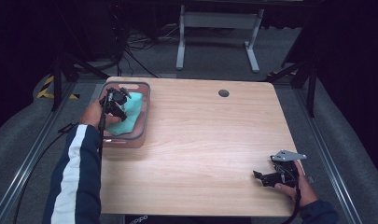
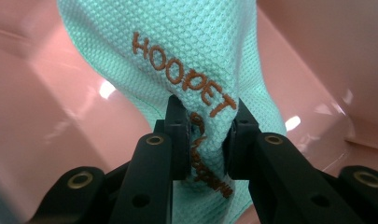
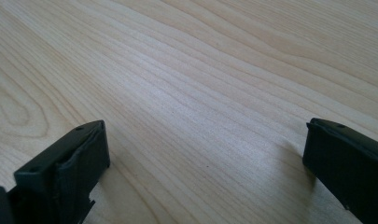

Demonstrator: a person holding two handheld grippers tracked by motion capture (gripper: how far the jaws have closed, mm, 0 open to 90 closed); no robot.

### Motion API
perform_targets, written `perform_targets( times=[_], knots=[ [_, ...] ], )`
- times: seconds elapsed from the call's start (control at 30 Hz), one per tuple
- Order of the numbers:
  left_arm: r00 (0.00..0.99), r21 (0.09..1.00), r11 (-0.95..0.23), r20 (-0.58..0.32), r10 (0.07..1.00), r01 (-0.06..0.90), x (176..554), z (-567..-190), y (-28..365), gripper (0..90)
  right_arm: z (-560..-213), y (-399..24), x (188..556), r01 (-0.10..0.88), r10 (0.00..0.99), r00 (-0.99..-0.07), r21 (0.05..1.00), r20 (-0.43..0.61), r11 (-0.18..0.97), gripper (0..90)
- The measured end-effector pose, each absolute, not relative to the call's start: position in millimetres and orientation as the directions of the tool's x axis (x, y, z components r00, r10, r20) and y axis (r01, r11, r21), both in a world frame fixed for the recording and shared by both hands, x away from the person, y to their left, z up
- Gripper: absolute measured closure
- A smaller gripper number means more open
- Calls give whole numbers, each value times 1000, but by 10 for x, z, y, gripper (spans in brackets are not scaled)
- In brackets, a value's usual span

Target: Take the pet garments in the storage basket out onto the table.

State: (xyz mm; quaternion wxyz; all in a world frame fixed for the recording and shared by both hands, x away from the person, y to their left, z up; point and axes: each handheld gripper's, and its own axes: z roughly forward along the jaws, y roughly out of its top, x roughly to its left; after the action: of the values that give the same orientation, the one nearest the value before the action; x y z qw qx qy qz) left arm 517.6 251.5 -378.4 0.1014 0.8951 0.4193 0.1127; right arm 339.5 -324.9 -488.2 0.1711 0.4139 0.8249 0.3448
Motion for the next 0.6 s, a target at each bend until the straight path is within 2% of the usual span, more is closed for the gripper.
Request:
perform_targets(
  times=[0.1, 0.2, 0.37, 0.5, 0.6],
  knots=[
    [608, 361, -617, 155, 779, 699, 5102, -3621, 2528, 759, -4881, -3247, 3393, 567, 802, -597, 711, 8, 415, 7],
    [595, 426, -595, 151, 790, 682, 5039, -3493, 2564, 761, -4881, -3248, 3393, 567, 802, -597, 711, 8, 415, 8],
    [590, 470, -590, 166, 790, 656, 4930, -3329, 2621, 760, -4882, -3249, 3393, 566, 802, -598, 711, 5, 418, 7],
    [592, 552, -562, 146, 793, 616, 4819, -3177, 2676, 761, -4881, -3249, 3391, 568, 803, -596, 711, 7, 415, 7],
    [601, 569, -568, 154, 784, 595, 4738, -3094, 2669, 760, -4882, -3249, 3391, 568, 803, -596, 711, 7, 415, 7]
  ],
)
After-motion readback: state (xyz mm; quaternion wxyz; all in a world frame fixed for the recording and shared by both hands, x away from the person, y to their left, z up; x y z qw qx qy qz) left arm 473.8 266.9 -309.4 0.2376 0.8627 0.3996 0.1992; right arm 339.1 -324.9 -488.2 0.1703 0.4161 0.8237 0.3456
